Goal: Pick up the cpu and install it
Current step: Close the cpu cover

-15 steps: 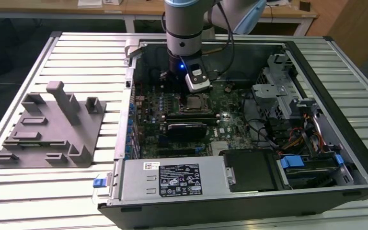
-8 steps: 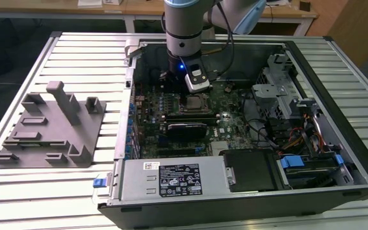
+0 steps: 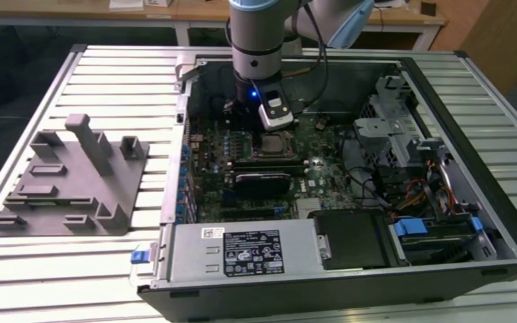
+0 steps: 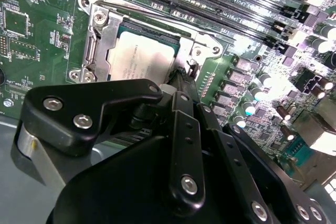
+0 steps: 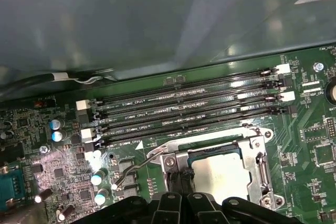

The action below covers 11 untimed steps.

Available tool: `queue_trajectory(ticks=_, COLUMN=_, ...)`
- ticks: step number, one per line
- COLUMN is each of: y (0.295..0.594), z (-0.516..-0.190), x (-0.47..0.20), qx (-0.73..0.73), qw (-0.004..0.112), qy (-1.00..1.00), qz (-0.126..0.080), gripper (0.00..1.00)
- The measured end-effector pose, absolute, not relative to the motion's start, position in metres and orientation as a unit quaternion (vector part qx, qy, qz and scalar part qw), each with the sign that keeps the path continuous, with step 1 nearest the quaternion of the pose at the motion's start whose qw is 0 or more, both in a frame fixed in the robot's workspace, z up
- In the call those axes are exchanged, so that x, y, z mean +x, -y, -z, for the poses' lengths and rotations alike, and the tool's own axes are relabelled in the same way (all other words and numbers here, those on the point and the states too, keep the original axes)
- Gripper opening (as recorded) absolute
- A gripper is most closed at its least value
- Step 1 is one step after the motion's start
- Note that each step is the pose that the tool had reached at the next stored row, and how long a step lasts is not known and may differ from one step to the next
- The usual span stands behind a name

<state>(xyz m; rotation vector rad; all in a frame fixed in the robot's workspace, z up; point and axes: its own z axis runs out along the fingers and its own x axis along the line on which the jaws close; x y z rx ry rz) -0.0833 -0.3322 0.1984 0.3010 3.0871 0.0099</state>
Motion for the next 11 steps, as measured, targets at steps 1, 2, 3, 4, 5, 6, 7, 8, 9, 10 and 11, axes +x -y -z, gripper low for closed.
queue_trajectory(ticks=1, y=0.3322, z=-0.1984, x=-0.0834, qx=0.097, qw=0.02, qy=-0.995, qz=-0.003, gripper=0.11)
queue_trajectory(ticks=2, y=0.3322, z=-0.1984, x=-0.0834, qx=0.097, qw=0.02, qy=-0.995, qz=-0.003, gripper=0.11)
queue_trajectory(ticks=3, y=0.3322, z=-0.1984, x=-0.0834, qx=0.097, qw=0.02, qy=-0.995, qz=-0.003, gripper=0.11)
queue_trajectory(ticks=4, y=0.3323, z=-0.1982, x=-0.0835, qx=0.097, qw=0.02, qy=-0.995, qz=-0.003, gripper=0.11)
queue_trajectory(ticks=5, y=0.3323, z=-0.198, x=-0.0838, qx=0.097, qw=0.02, qy=-0.995, qz=-0.003, gripper=0.11)
queue_trajectory(ticks=6, y=0.3323, z=-0.1979, x=-0.0841, qx=0.097, qw=0.02, qy=-0.995, qz=-0.003, gripper=0.11)
queue_trajectory(ticks=7, y=0.3323, z=-0.1978, x=-0.0844, qx=0.097, qw=0.02, qy=-0.995, qz=-0.003, gripper=0.11)
queue_trajectory(ticks=8, y=0.3323, z=-0.1978, x=-0.0844, qx=0.097, qw=0.02, qy=-0.995, qz=-0.003, gripper=0.11)
queue_trajectory(ticks=9, y=0.3323, z=-0.1978, x=-0.0844, qx=0.097, qw=0.02, qy=-0.995, qz=-0.003, gripper=0.11)
queue_trajectory(ticks=10, y=0.3322, z=-0.1977, x=-0.0845, qx=0.097, qw=0.02, qy=-0.995, qz=-0.003, gripper=0.11)
queue_trajectory(ticks=11, y=0.3323, z=-0.1977, x=-0.0845, qx=0.097, qw=0.02, qy=-0.995, qz=-0.003, gripper=0.11)
